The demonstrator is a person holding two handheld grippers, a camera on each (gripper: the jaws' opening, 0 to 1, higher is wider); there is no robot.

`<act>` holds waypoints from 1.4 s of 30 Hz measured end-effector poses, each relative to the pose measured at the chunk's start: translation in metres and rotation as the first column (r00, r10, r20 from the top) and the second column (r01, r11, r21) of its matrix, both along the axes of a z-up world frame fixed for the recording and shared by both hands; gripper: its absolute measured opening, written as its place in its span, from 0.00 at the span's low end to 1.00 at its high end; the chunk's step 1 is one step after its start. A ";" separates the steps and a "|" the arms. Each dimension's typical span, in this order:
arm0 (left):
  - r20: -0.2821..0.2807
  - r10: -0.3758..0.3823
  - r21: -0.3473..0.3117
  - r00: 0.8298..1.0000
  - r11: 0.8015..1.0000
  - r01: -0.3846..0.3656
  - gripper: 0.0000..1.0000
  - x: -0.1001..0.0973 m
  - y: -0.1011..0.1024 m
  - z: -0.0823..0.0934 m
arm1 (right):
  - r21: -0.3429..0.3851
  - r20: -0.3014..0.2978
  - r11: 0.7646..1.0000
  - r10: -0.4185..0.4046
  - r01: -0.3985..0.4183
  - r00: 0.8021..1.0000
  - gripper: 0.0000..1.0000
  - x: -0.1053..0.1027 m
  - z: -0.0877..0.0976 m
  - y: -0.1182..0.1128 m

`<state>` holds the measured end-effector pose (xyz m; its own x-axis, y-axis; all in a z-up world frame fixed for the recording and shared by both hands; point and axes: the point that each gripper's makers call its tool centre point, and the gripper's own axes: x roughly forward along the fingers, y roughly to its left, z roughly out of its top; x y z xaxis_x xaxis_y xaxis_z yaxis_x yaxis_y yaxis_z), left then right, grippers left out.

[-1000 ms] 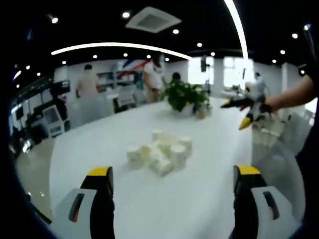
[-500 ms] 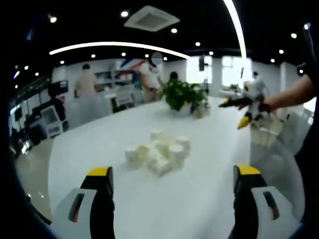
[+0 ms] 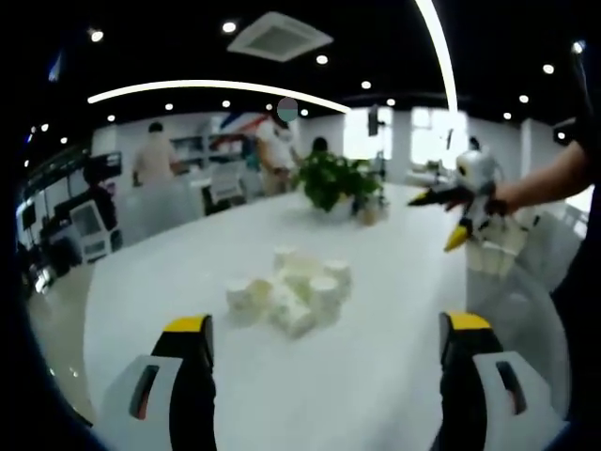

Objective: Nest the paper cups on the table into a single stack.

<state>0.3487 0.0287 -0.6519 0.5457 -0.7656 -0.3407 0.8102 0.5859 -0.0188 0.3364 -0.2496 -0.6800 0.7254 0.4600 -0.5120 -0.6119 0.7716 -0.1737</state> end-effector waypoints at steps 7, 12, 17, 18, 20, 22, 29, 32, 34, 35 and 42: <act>-0.005 -0.015 0.004 1.000 1.000 0.015 0.99 -0.002 -0.002 -0.002 | 0.011 -0.005 1.000 -0.001 0.002 1.000 1.00 -0.001 -0.006 0.001; -0.009 -0.025 0.002 1.000 1.000 0.025 0.99 -0.006 -0.004 -0.005 | 0.016 0.001 1.000 0.005 -0.005 1.000 1.00 0.003 -0.006 0.004; -0.022 -0.027 0.006 0.999 1.000 0.027 0.99 -0.008 -0.004 -0.010 | 0.009 -0.004 1.000 0.005 -0.005 1.000 1.00 0.012 -0.008 0.001; -0.021 -0.026 0.004 0.999 1.000 0.026 0.99 -0.008 -0.004 -0.010 | 0.008 -0.002 1.000 0.006 -0.006 1.000 1.00 0.014 -0.007 0.002; -0.021 -0.025 0.005 0.999 1.000 0.025 0.99 -0.009 -0.005 -0.009 | 0.004 0.001 1.000 0.008 -0.008 1.000 1.00 0.018 -0.008 0.001; -0.019 -0.024 0.008 1.000 1.000 0.024 0.99 -0.009 -0.004 -0.010 | -0.001 0.000 1.000 0.009 -0.009 1.000 1.00 0.021 -0.010 0.001; -0.025 -0.008 -0.005 1.000 1.000 0.008 0.99 -0.010 -0.003 -0.009 | -0.010 0.002 0.999 0.043 -0.043 0.999 0.97 0.033 -0.014 0.009; -0.033 -0.005 0.011 0.999 1.000 0.006 0.99 -0.011 -0.003 -0.014 | -0.023 0.005 0.999 0.047 -0.046 0.999 0.98 0.040 -0.014 0.010; -0.042 -0.002 0.003 0.999 1.000 0.002 0.99 -0.012 -0.004 -0.015 | -0.018 0.018 0.999 0.051 -0.050 0.999 0.99 0.043 -0.011 0.011; -0.042 0.000 0.003 0.999 1.000 0.000 0.99 -0.012 -0.005 -0.015 | -0.014 0.017 0.998 0.055 -0.055 0.998 0.99 0.045 -0.011 0.011; -0.051 0.015 -0.004 0.999 1.000 -0.015 0.99 -0.012 -0.010 -0.019 | -0.023 0.001 0.997 0.071 -0.071 0.998 0.97 0.057 -0.020 0.010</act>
